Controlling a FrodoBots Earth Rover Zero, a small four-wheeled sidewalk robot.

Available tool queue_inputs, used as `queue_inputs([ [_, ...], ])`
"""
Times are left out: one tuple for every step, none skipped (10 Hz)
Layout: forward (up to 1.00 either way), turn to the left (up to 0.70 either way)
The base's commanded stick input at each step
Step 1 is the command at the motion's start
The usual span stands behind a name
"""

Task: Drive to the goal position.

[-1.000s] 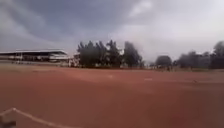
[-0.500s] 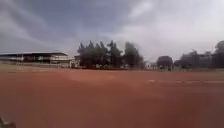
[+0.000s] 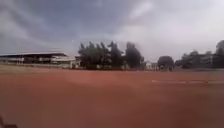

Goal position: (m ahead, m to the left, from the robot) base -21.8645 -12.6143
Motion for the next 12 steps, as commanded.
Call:
queue_inputs([
  [0.70, 0.00],
  [0.70, 0.00],
  [0.70, 0.00],
  [0.70, 0.00],
  [0.70, 0.00],
  [0.70, 0.00],
  [0.70, 0.00],
  [0.70, 0.00],
  [0.70, 0.00],
  [0.70, 0.00],
  [0.70, 0.00],
  [0.70, 0.00],
])
